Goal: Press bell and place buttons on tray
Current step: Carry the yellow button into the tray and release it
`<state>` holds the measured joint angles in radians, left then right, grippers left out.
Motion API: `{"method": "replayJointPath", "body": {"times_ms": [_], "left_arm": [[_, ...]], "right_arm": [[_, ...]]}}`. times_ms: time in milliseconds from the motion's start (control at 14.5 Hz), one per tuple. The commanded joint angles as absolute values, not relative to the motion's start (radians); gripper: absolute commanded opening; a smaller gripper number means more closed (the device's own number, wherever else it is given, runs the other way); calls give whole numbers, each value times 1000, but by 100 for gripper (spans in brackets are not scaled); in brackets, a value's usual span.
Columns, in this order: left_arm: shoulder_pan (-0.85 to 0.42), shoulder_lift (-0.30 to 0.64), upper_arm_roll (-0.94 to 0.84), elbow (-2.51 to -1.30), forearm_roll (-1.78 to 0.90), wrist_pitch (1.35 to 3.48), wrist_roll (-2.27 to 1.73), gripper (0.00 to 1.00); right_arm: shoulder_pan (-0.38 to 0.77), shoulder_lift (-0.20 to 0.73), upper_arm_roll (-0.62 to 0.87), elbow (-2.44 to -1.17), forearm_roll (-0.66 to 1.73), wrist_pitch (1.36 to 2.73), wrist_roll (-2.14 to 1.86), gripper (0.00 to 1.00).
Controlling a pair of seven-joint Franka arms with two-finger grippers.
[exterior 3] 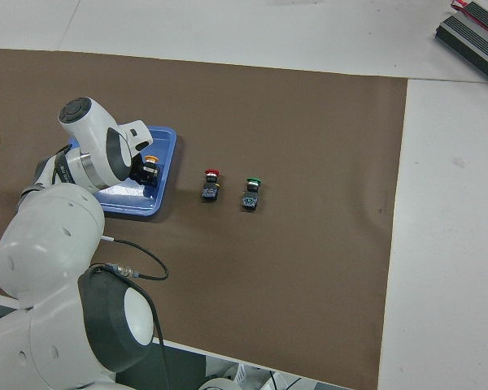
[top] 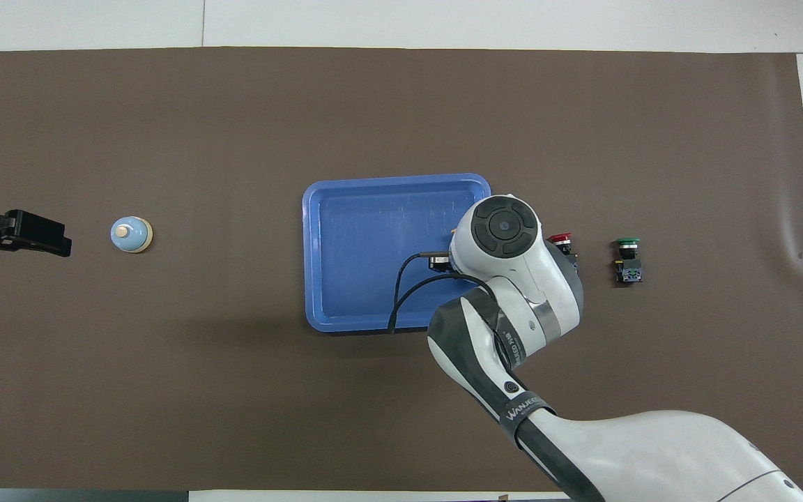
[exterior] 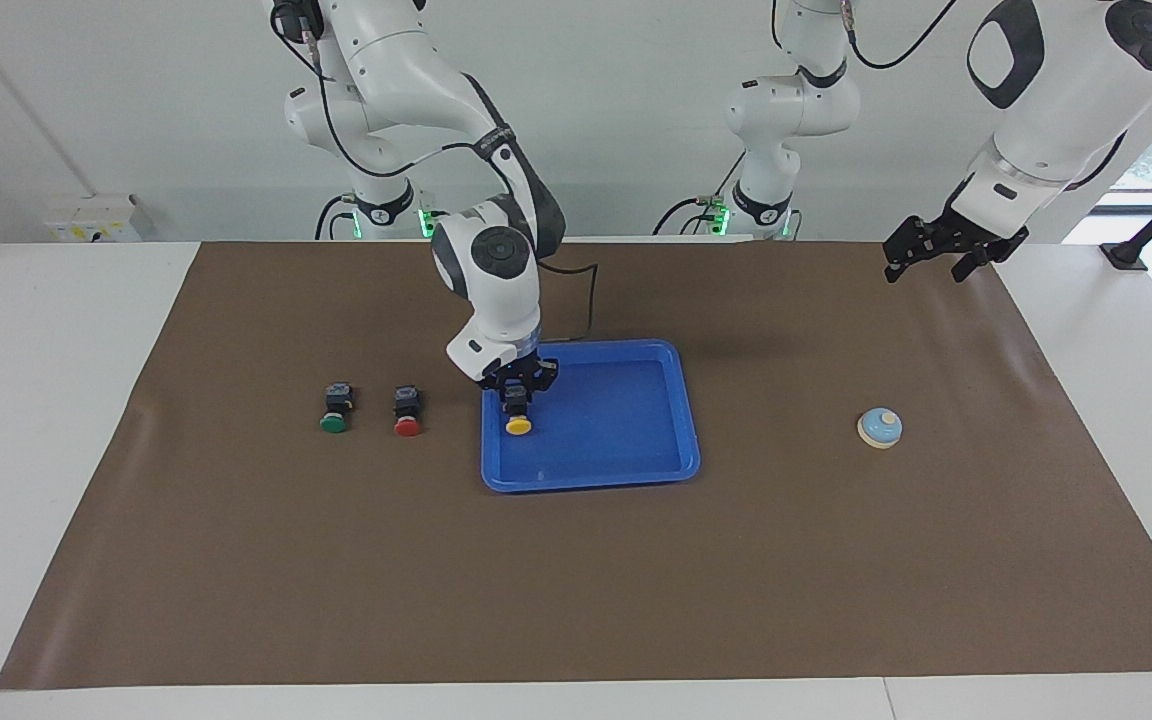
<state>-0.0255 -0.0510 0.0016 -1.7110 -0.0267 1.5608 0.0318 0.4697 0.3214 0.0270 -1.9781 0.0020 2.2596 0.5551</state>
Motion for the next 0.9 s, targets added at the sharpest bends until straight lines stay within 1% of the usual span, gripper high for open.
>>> {"method": "replayJointPath", "body": {"times_ms": [0, 69, 138, 207, 277, 415, 484, 553, 622, 830], "left_arm": [[-38, -58, 14, -1703, -21, 1540, 31, 100], [-40, -58, 14, -1703, -21, 1540, 31, 100], [-38, -58, 14, -1703, -21, 1540, 31, 100], [-38, -58, 15, -1703, -21, 1540, 31, 100], [-38, -58, 14, -1703, -21, 1540, 31, 100], [-38, -58, 14, -1703, -21, 1540, 31, 100], [-38, -58, 14, -1703, -21, 1540, 31, 100], [-38, -58, 14, -1703, -21, 1540, 31, 100], [-38, -58, 14, -1703, -21, 1540, 31, 100], [-38, -58, 14, -1703, -21, 1540, 31, 100]], "right_arm": [[456, 314, 34, -1996, 52, 2279, 554, 14], [454, 314, 34, -1999, 79, 2281, 561, 29], [454, 314, 32, -1999, 90, 2280, 569, 58], [454, 314, 32, -1999, 91, 2279, 569, 96], [454, 314, 32, -1996, 89, 2275, 569, 100], [451, 310, 32, -1973, 90, 2246, 569, 100], [449, 301, 22, -1945, 89, 2200, 560, 100], [422, 285, 15, -1918, 87, 2151, 543, 100], [372, 266, 15, -1898, 81, 2117, 501, 100], [266, 226, 14, -1896, 75, 2099, 341, 100]]}}
